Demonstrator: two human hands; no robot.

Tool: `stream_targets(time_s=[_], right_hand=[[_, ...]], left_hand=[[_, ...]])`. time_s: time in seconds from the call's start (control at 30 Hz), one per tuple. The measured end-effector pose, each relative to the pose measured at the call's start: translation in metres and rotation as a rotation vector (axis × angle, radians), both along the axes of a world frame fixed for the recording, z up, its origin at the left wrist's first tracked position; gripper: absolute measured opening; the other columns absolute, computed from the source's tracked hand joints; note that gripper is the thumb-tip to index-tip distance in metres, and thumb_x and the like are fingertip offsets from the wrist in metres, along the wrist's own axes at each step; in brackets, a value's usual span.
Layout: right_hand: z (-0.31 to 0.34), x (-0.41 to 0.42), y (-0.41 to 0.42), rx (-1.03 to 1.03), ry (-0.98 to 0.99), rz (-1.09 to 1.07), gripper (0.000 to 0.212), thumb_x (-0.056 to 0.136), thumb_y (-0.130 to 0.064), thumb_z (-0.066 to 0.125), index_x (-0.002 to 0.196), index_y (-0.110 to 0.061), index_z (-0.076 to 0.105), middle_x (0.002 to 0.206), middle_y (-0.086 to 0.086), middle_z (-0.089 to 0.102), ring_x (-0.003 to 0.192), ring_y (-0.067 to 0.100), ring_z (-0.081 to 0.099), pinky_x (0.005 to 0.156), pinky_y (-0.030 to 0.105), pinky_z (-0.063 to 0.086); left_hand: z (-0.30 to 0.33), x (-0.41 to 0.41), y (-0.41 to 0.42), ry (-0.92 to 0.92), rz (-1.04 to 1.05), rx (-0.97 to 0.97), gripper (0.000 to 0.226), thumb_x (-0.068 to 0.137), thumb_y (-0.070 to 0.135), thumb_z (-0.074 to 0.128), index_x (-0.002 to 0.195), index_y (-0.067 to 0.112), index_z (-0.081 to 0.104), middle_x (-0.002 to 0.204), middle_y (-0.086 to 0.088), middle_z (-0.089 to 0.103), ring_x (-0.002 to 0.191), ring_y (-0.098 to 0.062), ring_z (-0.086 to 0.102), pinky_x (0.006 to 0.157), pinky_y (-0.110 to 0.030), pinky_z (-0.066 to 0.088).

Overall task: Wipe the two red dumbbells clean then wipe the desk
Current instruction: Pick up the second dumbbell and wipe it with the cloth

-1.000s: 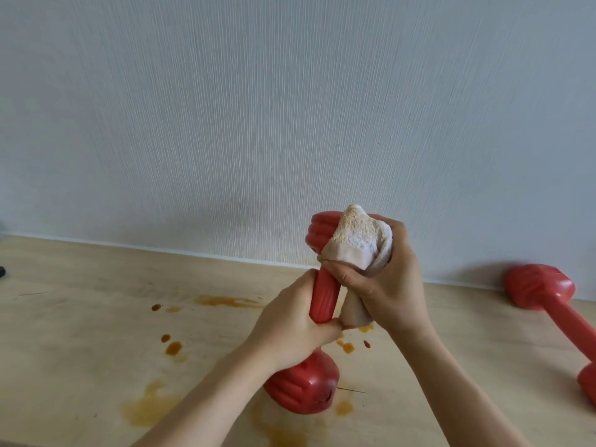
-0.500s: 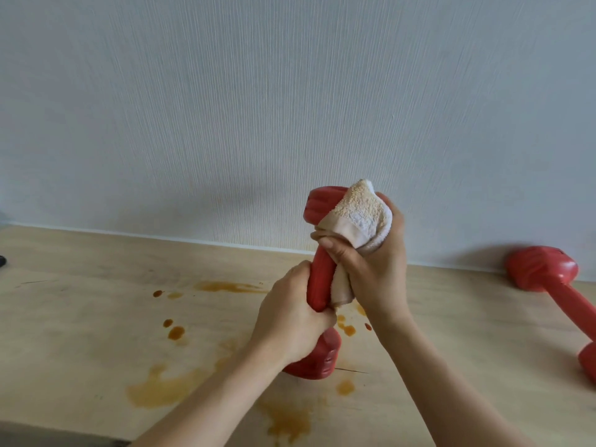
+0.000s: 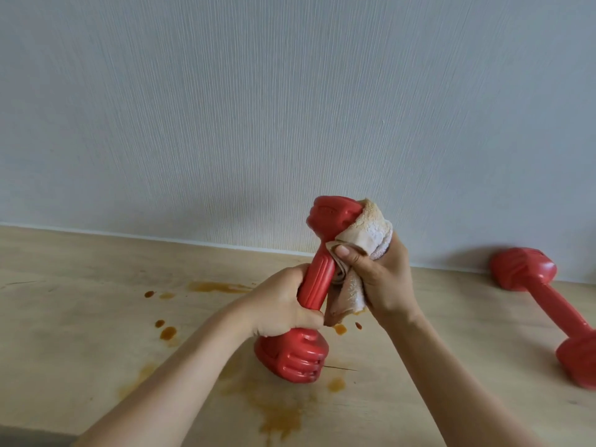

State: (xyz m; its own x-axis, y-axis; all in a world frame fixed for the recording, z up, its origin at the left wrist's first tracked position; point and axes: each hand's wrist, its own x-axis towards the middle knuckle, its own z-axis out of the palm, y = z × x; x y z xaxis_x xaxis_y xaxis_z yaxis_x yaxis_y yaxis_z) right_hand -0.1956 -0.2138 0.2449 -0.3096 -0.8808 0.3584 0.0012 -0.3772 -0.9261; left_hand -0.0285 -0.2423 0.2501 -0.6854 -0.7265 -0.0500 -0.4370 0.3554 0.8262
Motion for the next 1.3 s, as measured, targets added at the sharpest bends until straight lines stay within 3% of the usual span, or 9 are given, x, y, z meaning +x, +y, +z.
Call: stream_targets(time_s=[0.17, 0.27, 0.5, 0.7, 0.83, 0.97, 1.07, 1.2, 1.3], right_hand=[[0.019, 0.033, 0.011, -0.016, 0.233, -0.24, 0.078, 0.054, -0.027, 0.09, 0.119, -0.017, 0.047, 0.1, -0.015, 0.062, 0.092, -0.006, 0.061, 0.076, 0.012, 0.049], [0.019, 0.043, 0.012, -0.021, 0.34, -0.249, 0.077, 0.059, -0.025, 0.088, 0.119, -0.03, 0.041, 0.094, -0.024, 0.058, 0.085, -0.018, 0.055, 0.069, 0.002, 0.042], [0.02, 0.023, 0.004, -0.001, 0.281, -0.094, 0.091, 0.049, -0.028, 0.091, 0.124, -0.014, 0.042, 0.099, -0.018, 0.061, 0.091, -0.016, 0.059, 0.077, 0.005, 0.044], [0.014, 0.007, -0.009, -0.08, 0.167, 0.113, 0.075, 0.06, -0.024, 0.08, 0.123, -0.002, 0.048, 0.114, 0.018, 0.063, 0.107, 0.028, 0.063, 0.093, 0.048, 0.05], [0.01, -0.001, -0.014, -0.048, 0.13, 0.19, 0.055, 0.061, -0.017, 0.079, 0.112, -0.015, 0.059, 0.103, 0.008, 0.07, 0.098, 0.026, 0.067, 0.085, 0.037, 0.054], [0.009, -0.011, -0.01, 0.071, 0.127, 0.141, 0.029, 0.063, -0.004, 0.081, 0.085, -0.005, 0.063, 0.069, 0.002, 0.068, 0.065, 0.017, 0.064, 0.061, 0.03, 0.055], [0.009, -0.016, -0.003, 0.174, 0.095, 0.034, 0.02, 0.069, -0.011, 0.077, 0.082, -0.005, 0.063, 0.061, 0.005, 0.063, 0.057, 0.021, 0.059, 0.054, 0.034, 0.05], [0.019, -0.019, 0.005, 0.291, -0.114, -0.028, 0.035, 0.078, -0.002, 0.07, 0.109, -0.008, 0.056, 0.088, 0.006, 0.066, 0.072, 0.019, 0.064, 0.058, 0.029, 0.054], [0.028, -0.004, 0.006, 0.272, -0.184, 0.169, 0.033, 0.092, -0.011, 0.056, 0.124, -0.008, 0.054, 0.113, 0.014, 0.066, 0.097, 0.024, 0.067, 0.079, 0.032, 0.057]], left_hand=[[-0.003, -0.012, 0.031, -0.155, 0.487, -0.505, 0.04, 0.075, 0.035, 0.069, 0.091, 0.024, 0.034, 0.088, 0.009, 0.051, 0.08, -0.015, 0.053, 0.058, -0.03, 0.034], [-0.012, -0.016, 0.035, 0.019, 0.662, -0.506, 0.031, 0.081, 0.028, 0.062, 0.089, 0.024, 0.033, 0.085, 0.009, 0.05, 0.074, -0.014, 0.047, 0.057, -0.028, 0.03], [-0.016, -0.015, 0.022, 0.22, 0.44, -0.24, 0.036, 0.066, 0.018, 0.074, 0.093, 0.022, 0.051, 0.078, 0.004, 0.061, 0.069, -0.015, 0.06, 0.058, -0.033, 0.046], [-0.016, -0.015, 0.016, 0.284, 0.33, -0.16, 0.041, 0.063, 0.005, 0.074, 0.089, 0.026, 0.052, 0.071, 0.006, 0.058, 0.059, -0.005, 0.056, 0.053, -0.019, 0.043], [-0.015, -0.01, 0.013, 0.301, 0.244, -0.079, 0.037, 0.066, 0.0, 0.069, 0.08, 0.026, 0.048, 0.064, 0.008, 0.047, 0.051, -0.001, 0.045, 0.052, -0.014, 0.037], [-0.015, -0.006, 0.009, 0.312, 0.189, -0.022, 0.03, 0.062, 0.006, 0.066, 0.076, 0.022, 0.046, 0.066, 0.002, 0.044, 0.055, -0.008, 0.043, 0.058, -0.023, 0.039], [-0.015, -0.005, 0.006, 0.32, 0.196, -0.007, 0.029, 0.055, 0.013, 0.065, 0.077, 0.019, 0.047, 0.066, 0.002, 0.046, 0.057, -0.01, 0.045, 0.059, -0.027, 0.042], [-0.017, 0.0, 0.007, 0.343, 0.23, -0.017, 0.029, 0.056, 0.01, 0.064, 0.079, 0.013, 0.047, 0.067, -0.001, 0.047, 0.058, -0.012, 0.046, 0.059, -0.029, 0.043], [-0.016, -0.002, 0.011, 0.345, 0.234, -0.036, 0.028, 0.056, 0.007, 0.062, 0.077, 0.014, 0.046, 0.065, -0.001, 0.045, 0.055, -0.012, 0.045, 0.056, -0.029, 0.041]])
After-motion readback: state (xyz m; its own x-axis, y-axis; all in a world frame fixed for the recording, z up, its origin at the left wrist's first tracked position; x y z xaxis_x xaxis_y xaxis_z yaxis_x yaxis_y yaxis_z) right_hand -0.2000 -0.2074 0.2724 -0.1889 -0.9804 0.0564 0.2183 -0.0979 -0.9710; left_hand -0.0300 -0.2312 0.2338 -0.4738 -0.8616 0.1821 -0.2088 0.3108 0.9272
